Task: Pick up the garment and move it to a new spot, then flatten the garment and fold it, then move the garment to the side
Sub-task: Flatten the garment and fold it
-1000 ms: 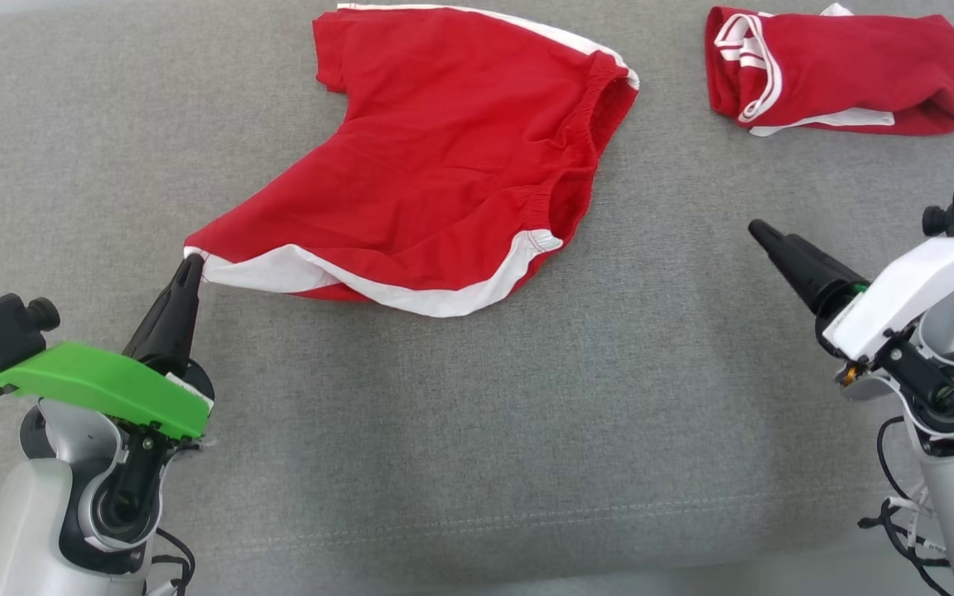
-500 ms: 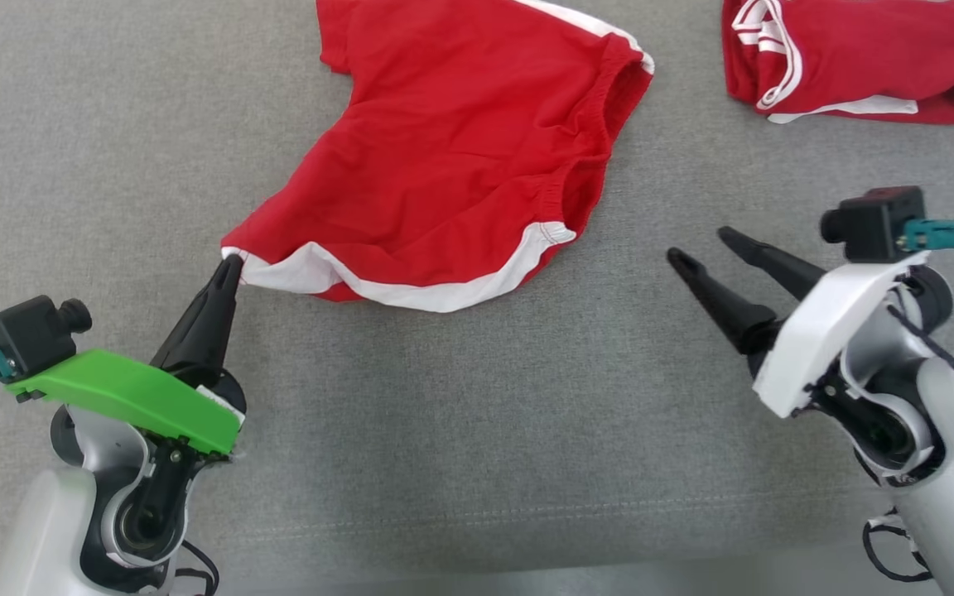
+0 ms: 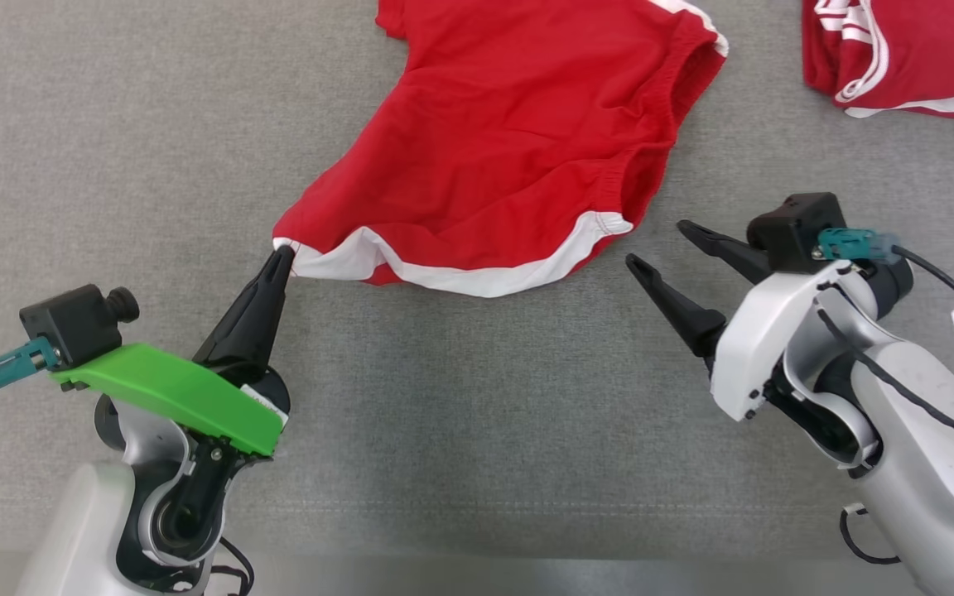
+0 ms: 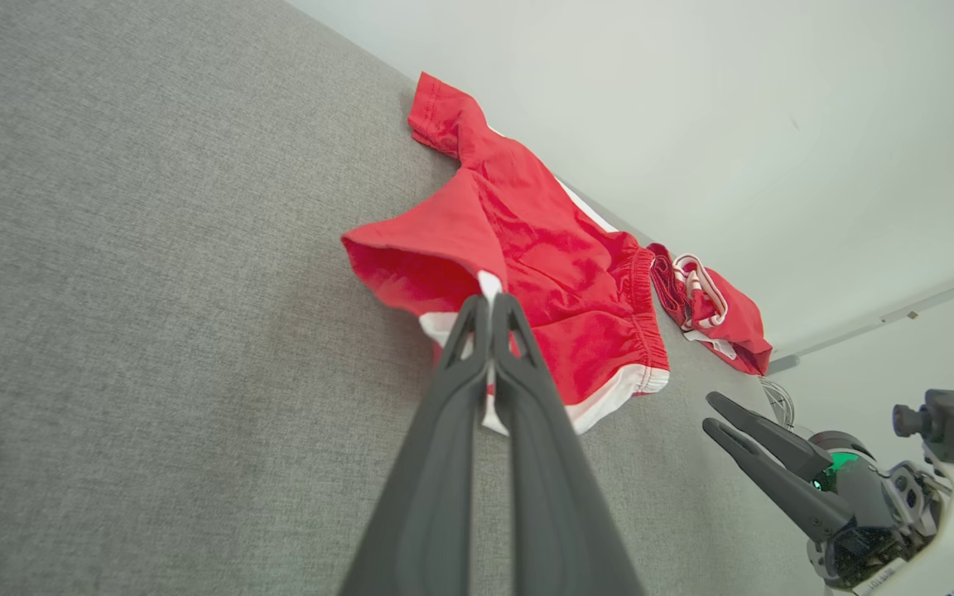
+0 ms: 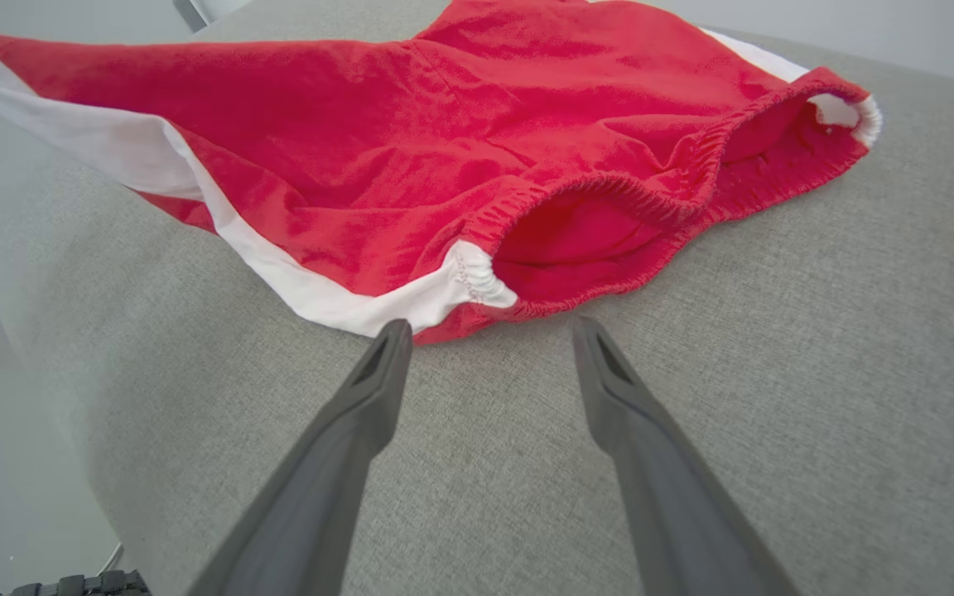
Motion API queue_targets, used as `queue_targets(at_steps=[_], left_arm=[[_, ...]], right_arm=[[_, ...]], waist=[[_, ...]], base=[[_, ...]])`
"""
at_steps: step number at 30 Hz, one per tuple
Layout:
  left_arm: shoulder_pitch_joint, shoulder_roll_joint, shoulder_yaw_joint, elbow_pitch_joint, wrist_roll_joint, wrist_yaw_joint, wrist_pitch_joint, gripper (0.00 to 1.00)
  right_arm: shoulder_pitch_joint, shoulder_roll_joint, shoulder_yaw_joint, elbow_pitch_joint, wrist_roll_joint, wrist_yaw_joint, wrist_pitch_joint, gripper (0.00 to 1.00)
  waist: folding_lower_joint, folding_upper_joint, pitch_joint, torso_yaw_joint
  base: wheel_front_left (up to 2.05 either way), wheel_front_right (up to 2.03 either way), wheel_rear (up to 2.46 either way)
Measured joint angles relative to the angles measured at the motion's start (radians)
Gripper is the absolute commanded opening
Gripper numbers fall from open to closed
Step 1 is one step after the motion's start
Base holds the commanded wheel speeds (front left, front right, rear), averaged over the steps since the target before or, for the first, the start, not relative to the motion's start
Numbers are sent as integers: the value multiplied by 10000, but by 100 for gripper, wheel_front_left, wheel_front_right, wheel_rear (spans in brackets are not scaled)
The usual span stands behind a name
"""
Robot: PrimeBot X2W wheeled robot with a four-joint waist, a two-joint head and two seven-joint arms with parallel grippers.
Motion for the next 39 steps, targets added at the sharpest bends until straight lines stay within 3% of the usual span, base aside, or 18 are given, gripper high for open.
queue_targets(at_steps=[31,32,33,34,35,36,39], left_arm=[[-185,-213,-58,-75,2,-2,-25,0],[-201,-213,-58,-71,2,-2,-25,0],[-213,-213,-56,-65,2,-2,-25,0],[-217,-213,-56,-58,2,-2,-25,0],[-219,-213,-56,-46,2,-2,-27,0],[-221,-215,-56,-33,2,-2,-27,0],[-225,-215,-42,50,15,-19,-82,0]], right_arm=[[-1538,656,675,2171,-516,96,-550,100],[-1549,692,719,2236,-514,96,-550,89],[-1565,713,757,2295,-499,98,-550,53],[-1580,721,782,2337,-493,98,-550,40],[-1614,719,811,2382,-481,98,-550,16],[-1647,715,826,2412,-447,100,-566,0],[-1669,715,869,2499,-385,102,-662,0]], waist=[[0,0,514,370],[0,0,518,374],[0,0,521,378],[0,0,521,381],[0,0,518,382],[0,0,513,382],[0,0,476,377]], base=[[0,0,0],[0,0,0],[0,0,0],[0,0,0],[0,0,0],[0,0,0],[0,0,0]])
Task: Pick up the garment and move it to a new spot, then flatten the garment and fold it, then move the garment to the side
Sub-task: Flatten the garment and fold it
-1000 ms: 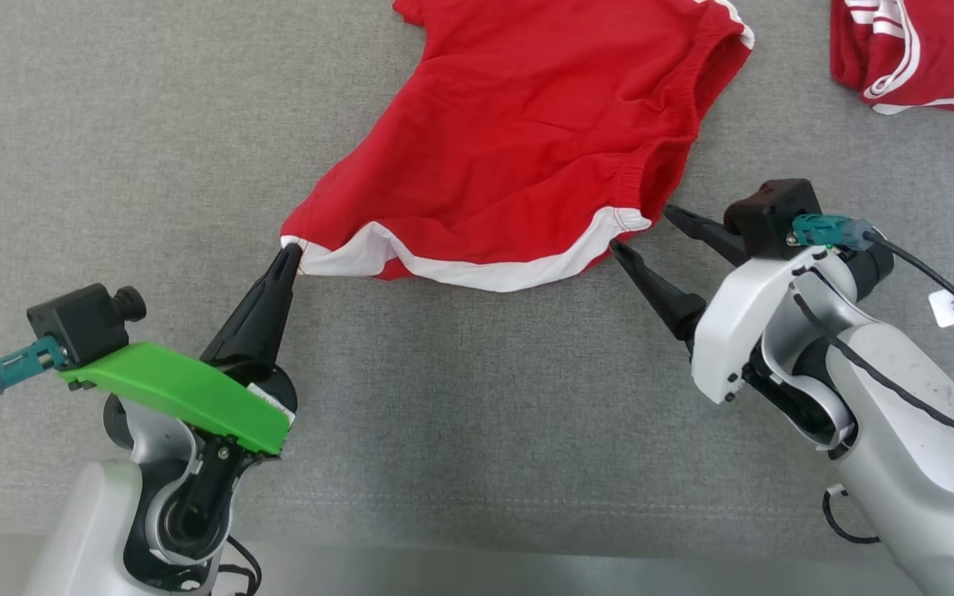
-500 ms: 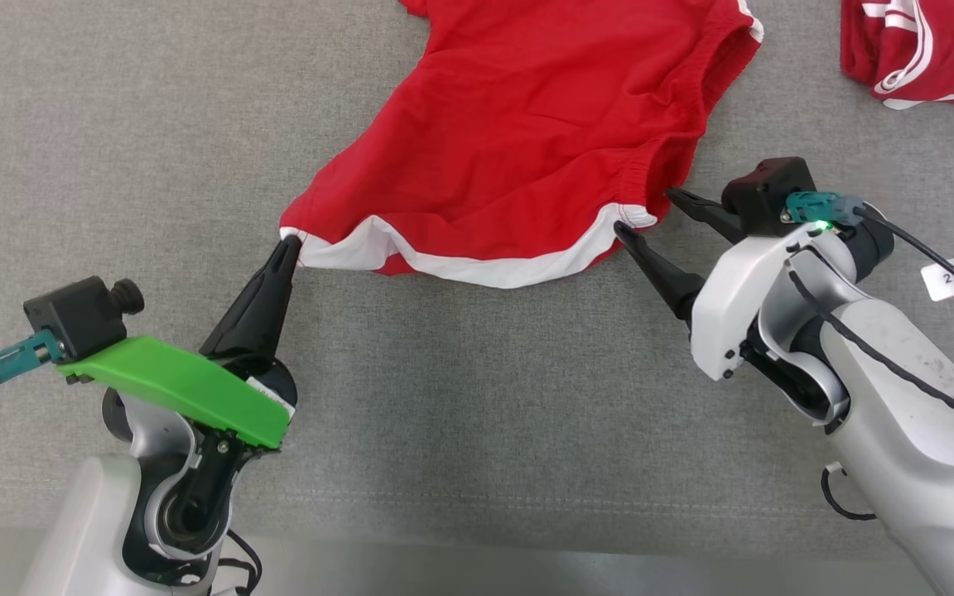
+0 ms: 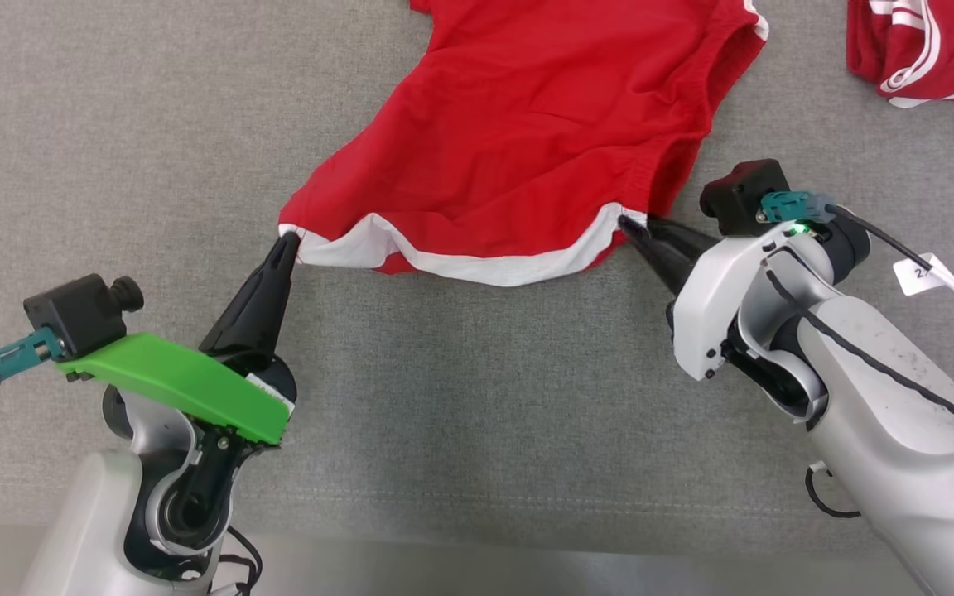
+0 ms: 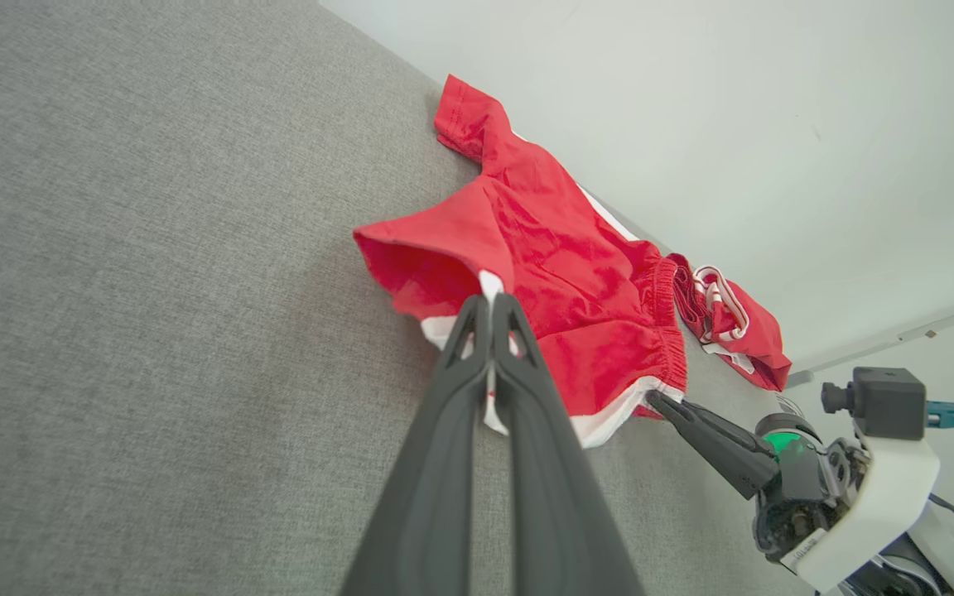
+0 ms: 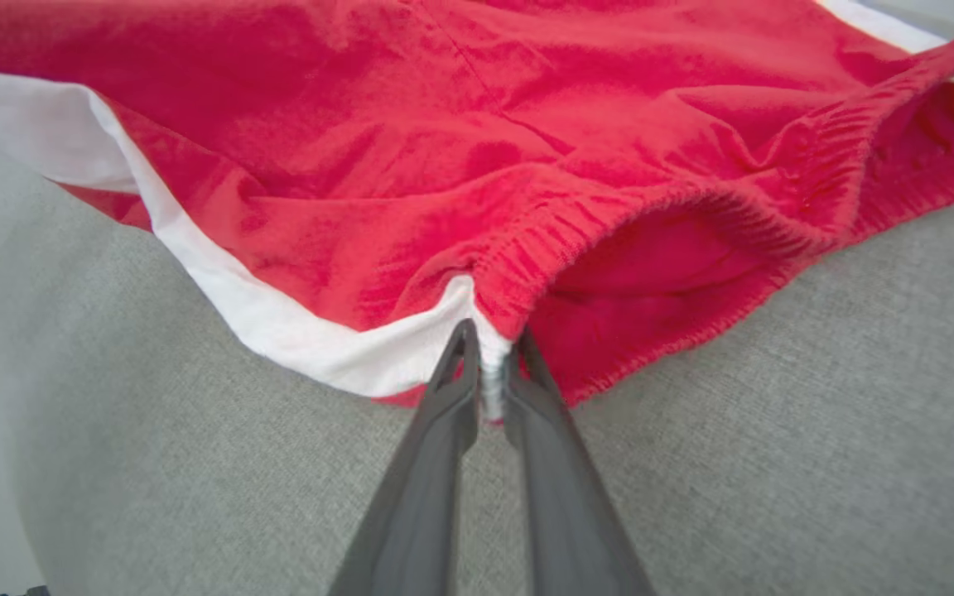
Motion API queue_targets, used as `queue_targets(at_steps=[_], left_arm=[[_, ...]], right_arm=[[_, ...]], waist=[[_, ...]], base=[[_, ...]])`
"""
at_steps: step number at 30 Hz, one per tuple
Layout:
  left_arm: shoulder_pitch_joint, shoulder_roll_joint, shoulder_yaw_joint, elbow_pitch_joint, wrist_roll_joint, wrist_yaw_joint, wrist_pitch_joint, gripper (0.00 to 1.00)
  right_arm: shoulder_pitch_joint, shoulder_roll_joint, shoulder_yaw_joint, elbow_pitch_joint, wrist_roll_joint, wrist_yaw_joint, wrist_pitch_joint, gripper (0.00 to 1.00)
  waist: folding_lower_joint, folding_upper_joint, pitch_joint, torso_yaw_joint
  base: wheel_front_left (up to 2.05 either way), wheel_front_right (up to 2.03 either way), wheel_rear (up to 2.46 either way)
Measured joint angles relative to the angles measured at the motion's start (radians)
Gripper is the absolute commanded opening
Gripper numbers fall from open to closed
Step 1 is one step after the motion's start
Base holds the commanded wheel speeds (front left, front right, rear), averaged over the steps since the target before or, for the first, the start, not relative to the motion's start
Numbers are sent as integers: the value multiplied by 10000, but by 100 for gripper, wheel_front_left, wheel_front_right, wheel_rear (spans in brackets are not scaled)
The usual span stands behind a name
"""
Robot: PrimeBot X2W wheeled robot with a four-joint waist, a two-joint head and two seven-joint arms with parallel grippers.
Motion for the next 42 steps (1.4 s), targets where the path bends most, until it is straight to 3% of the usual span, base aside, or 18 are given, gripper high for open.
queue_targets(at_steps=[10,24,34,42], left_arm=[[48,119,372,274,0,-56,-155,0],[967,537,698,100,0,44,-238,0],[2053,748,895,-1327,376,360,-242,0],[2973,1034,1333,-2491,466,560,-234,0]], right_arm=[[432,-314,-723,-222,965,82,-744,0],[2108,-970,-1927,-1346,2295,82,-1078,0],[4032,-1373,-2161,-2242,3066,-117,-617,0],[5370,-1313,-2050,-3302,3346,-360,-485,0]], waist=[[0,0,-483,-176],[0,0,-1396,-974],[0,0,-1968,-1523],[0,0,-1612,-1416]], base=[[0,0,0],[0,0,0],[0,0,0],[0,0,0]])
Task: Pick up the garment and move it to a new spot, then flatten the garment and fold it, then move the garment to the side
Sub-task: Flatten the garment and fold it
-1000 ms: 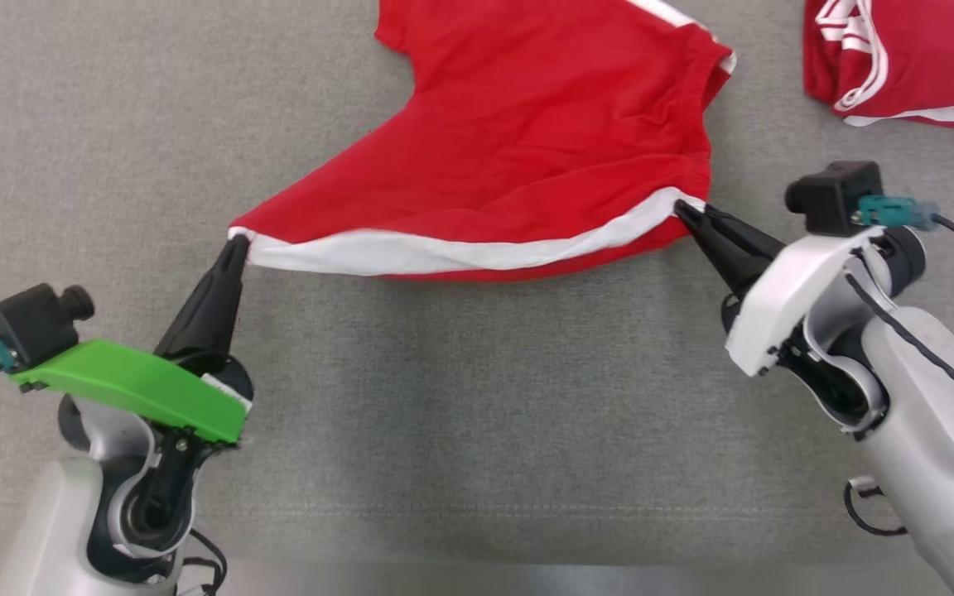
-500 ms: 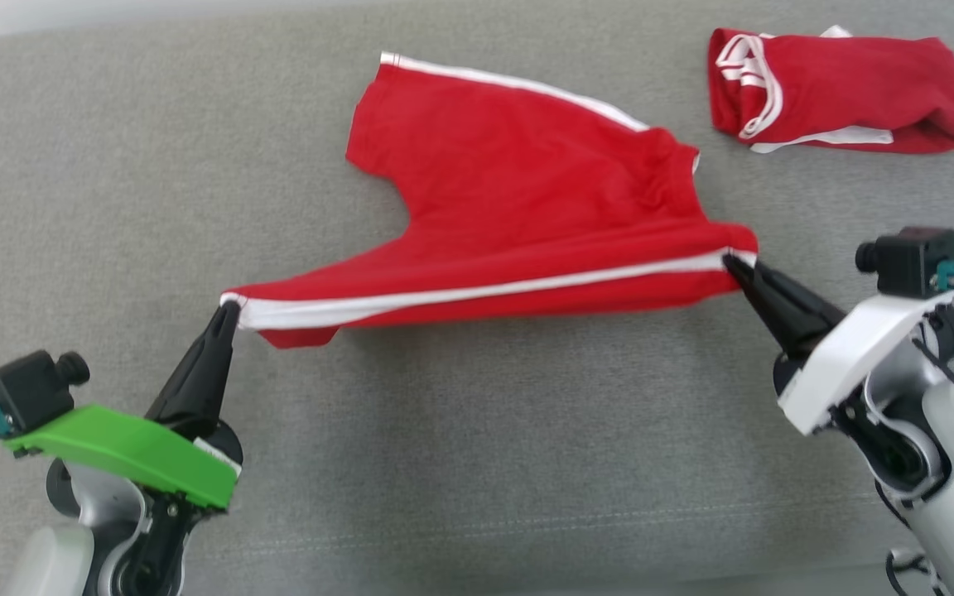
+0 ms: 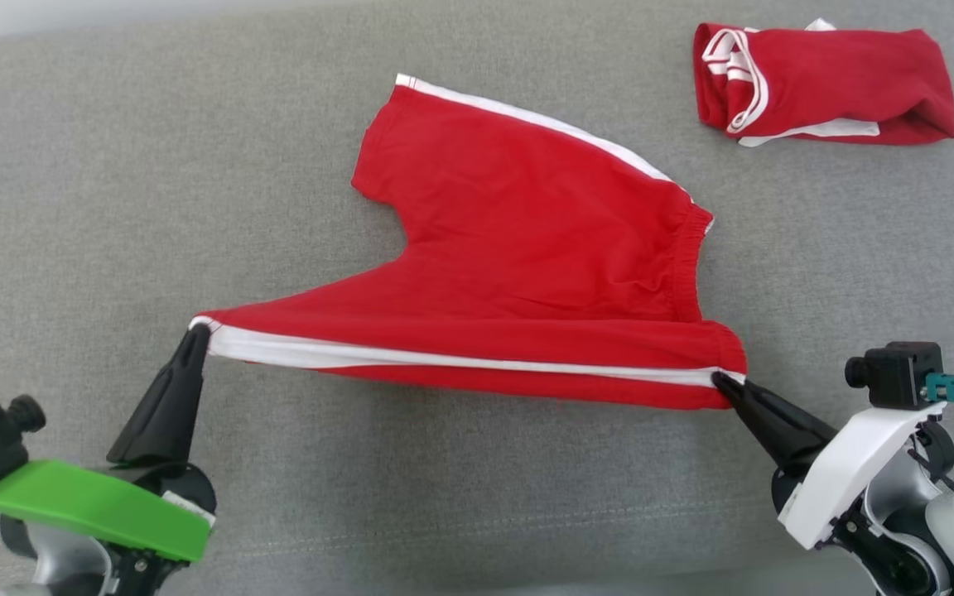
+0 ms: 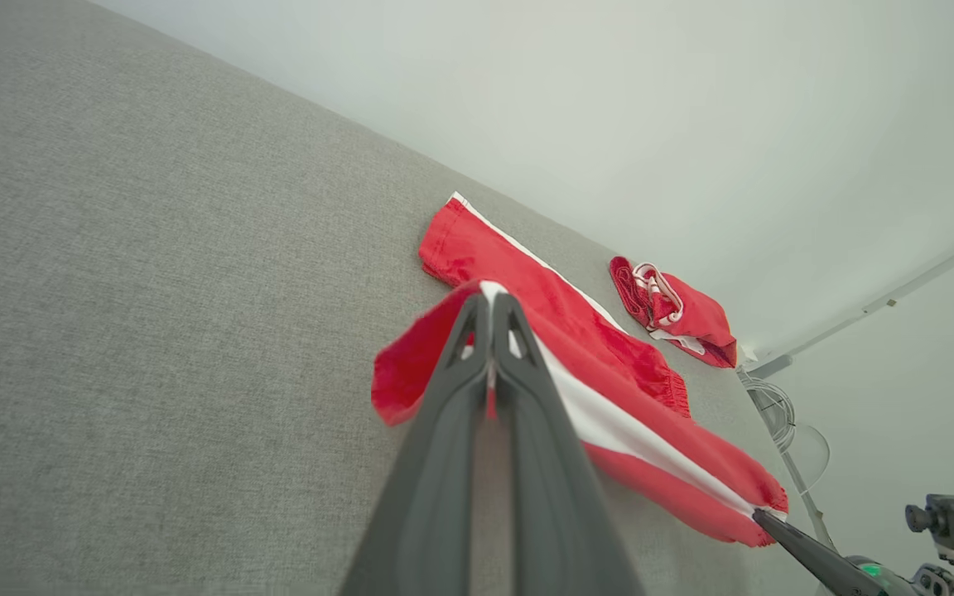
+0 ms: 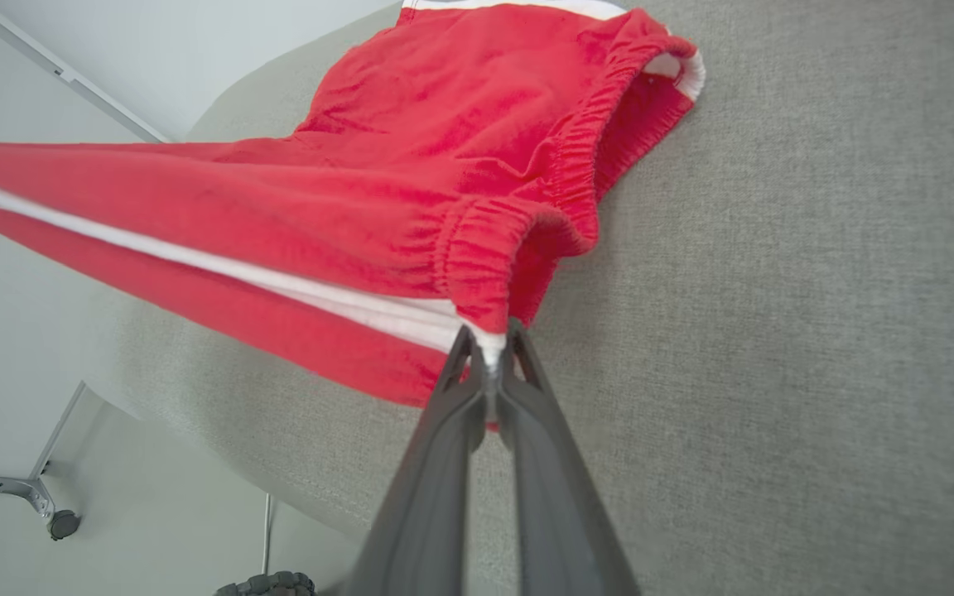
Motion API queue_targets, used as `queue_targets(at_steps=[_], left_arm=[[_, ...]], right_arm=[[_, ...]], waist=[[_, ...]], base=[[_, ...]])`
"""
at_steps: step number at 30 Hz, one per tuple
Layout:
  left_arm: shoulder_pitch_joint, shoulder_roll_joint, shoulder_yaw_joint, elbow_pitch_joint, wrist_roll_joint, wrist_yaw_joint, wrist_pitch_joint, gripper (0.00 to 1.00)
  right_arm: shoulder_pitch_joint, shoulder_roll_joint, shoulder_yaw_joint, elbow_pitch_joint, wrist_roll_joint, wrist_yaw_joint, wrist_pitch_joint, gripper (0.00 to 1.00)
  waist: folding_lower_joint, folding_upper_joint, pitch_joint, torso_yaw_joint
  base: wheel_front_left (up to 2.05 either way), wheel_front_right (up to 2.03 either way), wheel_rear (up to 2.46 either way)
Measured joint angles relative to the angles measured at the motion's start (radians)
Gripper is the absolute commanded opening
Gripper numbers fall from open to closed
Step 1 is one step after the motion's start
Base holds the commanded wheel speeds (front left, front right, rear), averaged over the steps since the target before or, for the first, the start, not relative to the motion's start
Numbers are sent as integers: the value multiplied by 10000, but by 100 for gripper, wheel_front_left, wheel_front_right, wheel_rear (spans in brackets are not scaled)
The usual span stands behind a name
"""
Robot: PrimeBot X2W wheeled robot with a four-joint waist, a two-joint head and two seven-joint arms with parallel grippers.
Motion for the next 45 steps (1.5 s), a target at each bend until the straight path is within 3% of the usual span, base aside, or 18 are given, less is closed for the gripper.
queue_targets(at_steps=[8,19,28,45], left_arm=[[-169,479,322,-499,-2,42,422,0],[-2936,1755,192,-514,-29,102,2462,0],[-5747,2800,199,454,180,186,4213,0],[-9749,2955,-717,2539,1216,194,5599,0]], right_arm=[[-91,297,-215,-1151,341,-36,-153,0],[-1335,846,-723,-2080,865,-203,-376,0],[-2379,1549,-453,-1557,1110,-372,-322,0],[-4813,2661,-25,94,966,-539,-368,0]], waist=[[0,0,619,-66],[0,0,1596,-718],[0,0,2578,-1421],[1,0,4172,-2437]], base=[[0,0,0],[0,0,0],[0,0,0],[0,0,0]])
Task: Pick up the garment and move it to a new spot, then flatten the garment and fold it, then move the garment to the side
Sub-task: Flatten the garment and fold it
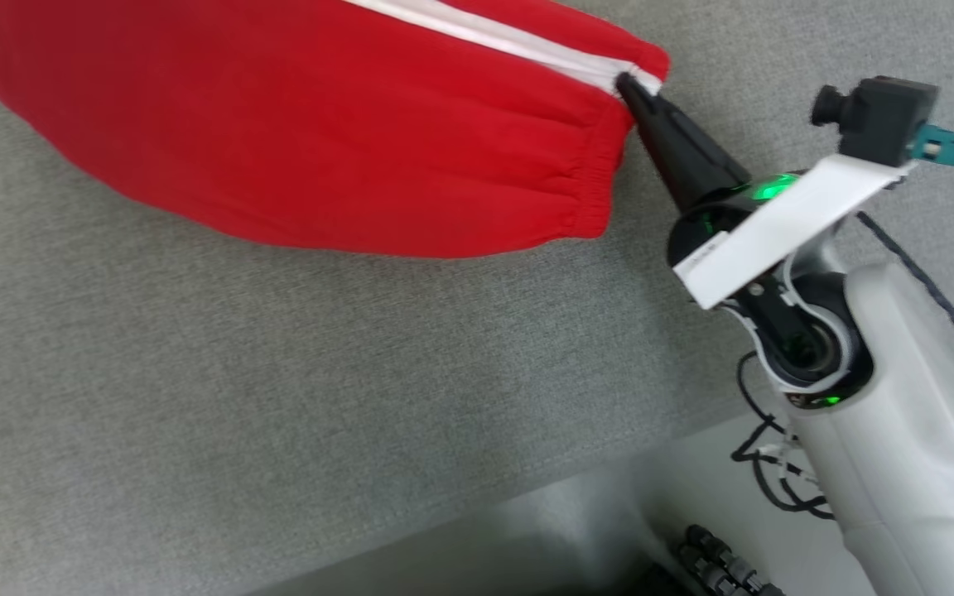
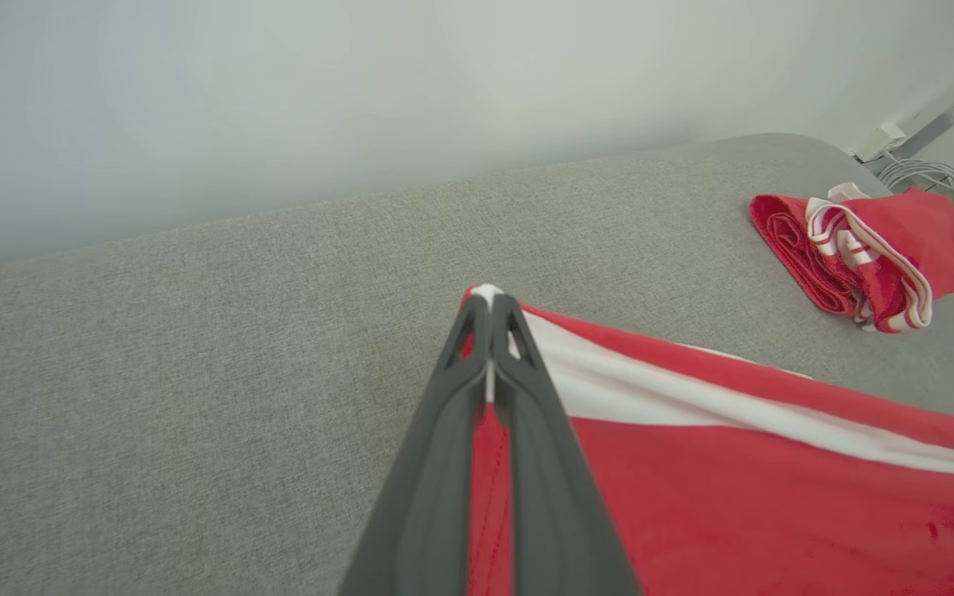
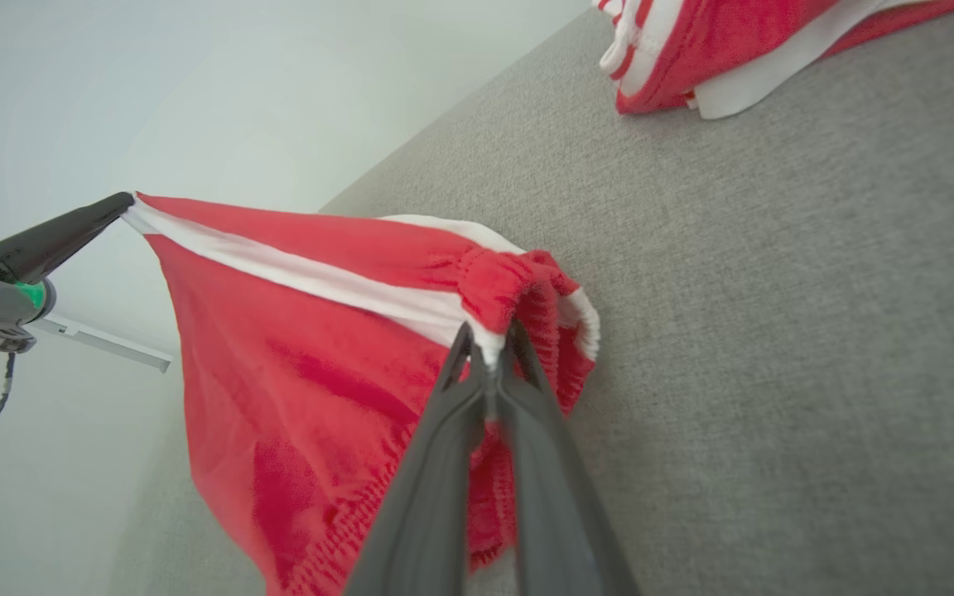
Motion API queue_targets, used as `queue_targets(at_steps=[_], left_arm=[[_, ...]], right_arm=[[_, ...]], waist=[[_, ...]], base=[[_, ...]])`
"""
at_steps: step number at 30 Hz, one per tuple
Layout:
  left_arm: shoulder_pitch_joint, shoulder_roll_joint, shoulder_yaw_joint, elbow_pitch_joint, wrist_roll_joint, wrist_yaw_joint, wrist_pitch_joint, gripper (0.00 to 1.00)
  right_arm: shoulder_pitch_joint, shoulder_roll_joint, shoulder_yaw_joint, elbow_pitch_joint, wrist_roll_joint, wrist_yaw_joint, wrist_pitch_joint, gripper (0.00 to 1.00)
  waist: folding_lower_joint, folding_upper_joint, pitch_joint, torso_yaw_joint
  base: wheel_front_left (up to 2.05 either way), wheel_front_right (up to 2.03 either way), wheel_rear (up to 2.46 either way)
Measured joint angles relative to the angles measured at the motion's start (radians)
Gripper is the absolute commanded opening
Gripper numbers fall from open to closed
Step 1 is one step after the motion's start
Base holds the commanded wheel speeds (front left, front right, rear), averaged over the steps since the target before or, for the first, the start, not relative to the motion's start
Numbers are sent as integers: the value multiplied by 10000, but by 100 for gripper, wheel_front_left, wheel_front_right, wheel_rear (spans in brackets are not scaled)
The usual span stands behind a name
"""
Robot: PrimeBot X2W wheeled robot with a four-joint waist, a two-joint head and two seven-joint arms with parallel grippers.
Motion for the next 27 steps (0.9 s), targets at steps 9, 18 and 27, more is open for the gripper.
queue_targets(at_steps=[9,18,27], left_arm=[[-1306,-84,-466,1223,677,0,222,0],[-2216,-345,-807,2245,884,-13,263,0],[-2370,-491,-976,3519,1413,-4,238,0]], right_arm=[[-424,535,341,788,-31,182,-251,0],[-977,723,44,1227,-29,178,-825,0],[-1280,773,180,1682,-79,174,-1229,100]], waist=[[0,0,400,-541],[0,0,653,-963],[0,0,838,-1044]], base=[[0,0,0],[0,0,0],[0,0,0]])
